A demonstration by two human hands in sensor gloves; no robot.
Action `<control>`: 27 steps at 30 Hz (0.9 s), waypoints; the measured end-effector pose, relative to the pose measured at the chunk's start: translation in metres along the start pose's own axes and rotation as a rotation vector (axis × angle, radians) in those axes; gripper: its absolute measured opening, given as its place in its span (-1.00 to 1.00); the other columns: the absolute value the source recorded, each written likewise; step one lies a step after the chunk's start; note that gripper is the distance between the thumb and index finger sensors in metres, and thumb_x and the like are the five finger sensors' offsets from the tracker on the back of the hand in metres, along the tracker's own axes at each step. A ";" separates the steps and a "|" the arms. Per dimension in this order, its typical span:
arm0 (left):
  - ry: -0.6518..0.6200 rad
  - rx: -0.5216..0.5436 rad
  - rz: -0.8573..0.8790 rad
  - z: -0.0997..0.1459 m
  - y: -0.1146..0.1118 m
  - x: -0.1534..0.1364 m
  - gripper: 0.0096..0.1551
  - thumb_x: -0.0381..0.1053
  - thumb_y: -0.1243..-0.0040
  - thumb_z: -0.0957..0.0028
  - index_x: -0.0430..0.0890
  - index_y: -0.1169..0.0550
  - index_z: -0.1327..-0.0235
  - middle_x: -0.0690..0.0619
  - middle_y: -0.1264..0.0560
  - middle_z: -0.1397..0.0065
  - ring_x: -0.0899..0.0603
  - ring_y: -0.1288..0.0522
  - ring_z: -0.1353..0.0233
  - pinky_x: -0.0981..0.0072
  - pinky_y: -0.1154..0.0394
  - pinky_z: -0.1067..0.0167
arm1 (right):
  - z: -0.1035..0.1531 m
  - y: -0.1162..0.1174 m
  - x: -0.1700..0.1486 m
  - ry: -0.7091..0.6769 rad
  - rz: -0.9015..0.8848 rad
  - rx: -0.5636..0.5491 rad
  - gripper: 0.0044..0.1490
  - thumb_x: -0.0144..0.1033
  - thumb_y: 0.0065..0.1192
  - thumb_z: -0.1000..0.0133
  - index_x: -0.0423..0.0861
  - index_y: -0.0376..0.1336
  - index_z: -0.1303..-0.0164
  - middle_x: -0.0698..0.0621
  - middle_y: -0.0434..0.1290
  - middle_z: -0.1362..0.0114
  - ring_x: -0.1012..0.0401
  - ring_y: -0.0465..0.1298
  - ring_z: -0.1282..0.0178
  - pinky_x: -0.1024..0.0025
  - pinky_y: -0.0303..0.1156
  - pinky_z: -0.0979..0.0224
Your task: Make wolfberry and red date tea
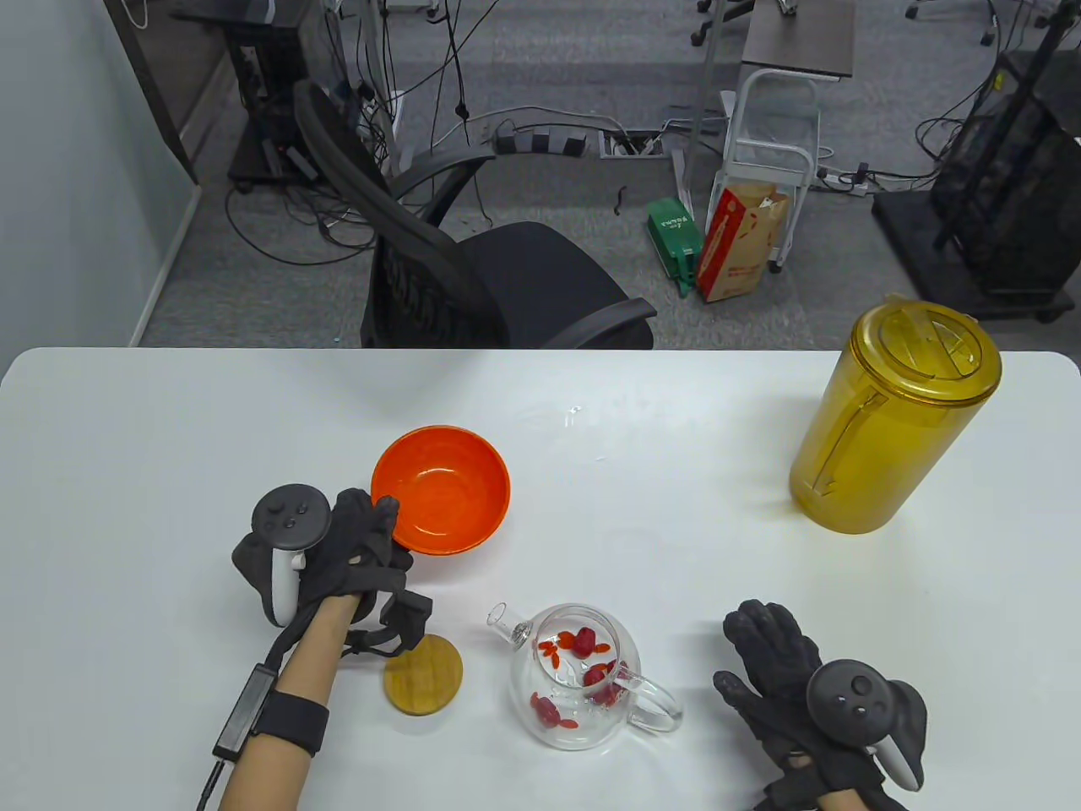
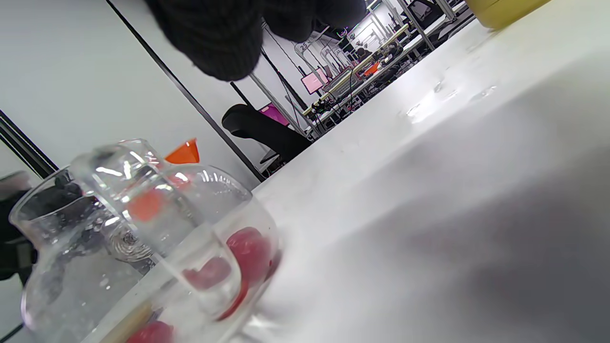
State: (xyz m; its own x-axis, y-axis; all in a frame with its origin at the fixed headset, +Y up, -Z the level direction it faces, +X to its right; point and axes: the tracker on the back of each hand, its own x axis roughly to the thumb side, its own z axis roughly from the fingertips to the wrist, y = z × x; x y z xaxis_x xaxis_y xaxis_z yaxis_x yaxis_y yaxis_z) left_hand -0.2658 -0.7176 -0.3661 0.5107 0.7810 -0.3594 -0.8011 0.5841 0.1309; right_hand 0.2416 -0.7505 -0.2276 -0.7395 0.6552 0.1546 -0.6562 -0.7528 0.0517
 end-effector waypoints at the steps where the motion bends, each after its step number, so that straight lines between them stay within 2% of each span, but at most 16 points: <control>1: 0.047 -0.002 0.012 -0.006 -0.001 -0.010 -0.49 0.05 -0.17 -0.23 -0.36 -0.43 -0.13 -0.09 -0.76 0.22 -0.05 -0.79 0.41 0.33 -0.71 0.48 | 0.000 0.000 0.000 0.000 0.000 0.002 -0.10 -0.08 0.28 -0.23 -0.12 0.00 -0.70 -0.11 -0.05 -0.81 -0.06 -0.14 -0.75 -0.20 -0.18 -0.64; 4: 0.139 -0.009 0.026 -0.018 -0.005 -0.031 -0.48 0.04 -0.16 -0.23 -0.37 -0.42 -0.12 -0.09 -0.76 0.22 -0.05 -0.79 0.41 0.33 -0.71 0.48 | 0.000 0.000 0.000 0.005 -0.003 0.002 -0.10 -0.08 0.28 -0.24 -0.12 0.00 -0.70 -0.11 -0.05 -0.81 -0.06 -0.14 -0.76 -0.20 -0.18 -0.64; 9: 0.209 -0.035 0.041 -0.027 -0.014 -0.052 -0.47 0.04 -0.16 -0.23 -0.38 -0.42 -0.12 -0.10 -0.76 0.22 -0.06 -0.79 0.41 0.33 -0.72 0.47 | -0.001 0.000 0.000 0.010 -0.010 0.003 -0.10 -0.08 0.28 -0.24 -0.12 0.01 -0.70 -0.11 -0.04 -0.81 -0.06 -0.14 -0.76 -0.20 -0.18 -0.64; 20: 0.277 -0.076 0.046 -0.033 -0.018 -0.065 -0.46 0.05 -0.16 -0.24 -0.40 -0.43 -0.14 -0.12 -0.77 0.19 -0.08 -0.80 0.36 0.30 -0.72 0.43 | -0.001 0.000 -0.001 0.010 -0.010 0.009 -0.11 -0.08 0.28 -0.24 -0.12 0.01 -0.70 -0.12 -0.04 -0.81 -0.07 -0.14 -0.75 -0.20 -0.17 -0.63; 22: 0.279 -0.057 0.048 -0.031 -0.017 -0.066 -0.43 0.06 -0.17 -0.23 -0.42 -0.45 -0.15 -0.15 -0.78 0.19 -0.11 -0.80 0.36 0.26 -0.72 0.43 | -0.002 0.000 -0.001 0.009 -0.011 0.010 -0.11 -0.08 0.28 -0.24 -0.12 0.01 -0.70 -0.12 -0.04 -0.81 -0.07 -0.14 -0.75 -0.20 -0.17 -0.63; 27: 0.242 -0.090 0.003 -0.022 -0.012 -0.062 -0.33 0.09 -0.16 -0.25 -0.49 -0.43 -0.20 -0.28 -0.75 0.12 -0.23 -0.79 0.28 0.12 -0.70 0.38 | -0.002 0.000 -0.001 0.009 -0.013 0.010 -0.10 -0.08 0.28 -0.24 -0.12 0.00 -0.70 -0.12 -0.04 -0.81 -0.07 -0.14 -0.75 -0.20 -0.17 -0.63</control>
State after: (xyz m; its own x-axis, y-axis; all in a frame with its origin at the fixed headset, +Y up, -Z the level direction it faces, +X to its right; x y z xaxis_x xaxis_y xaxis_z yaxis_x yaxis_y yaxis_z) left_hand -0.2948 -0.7782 -0.3661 0.4278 0.7008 -0.5709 -0.8324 0.5516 0.0533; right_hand 0.2422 -0.7509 -0.2293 -0.7321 0.6656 0.1447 -0.6645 -0.7446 0.0632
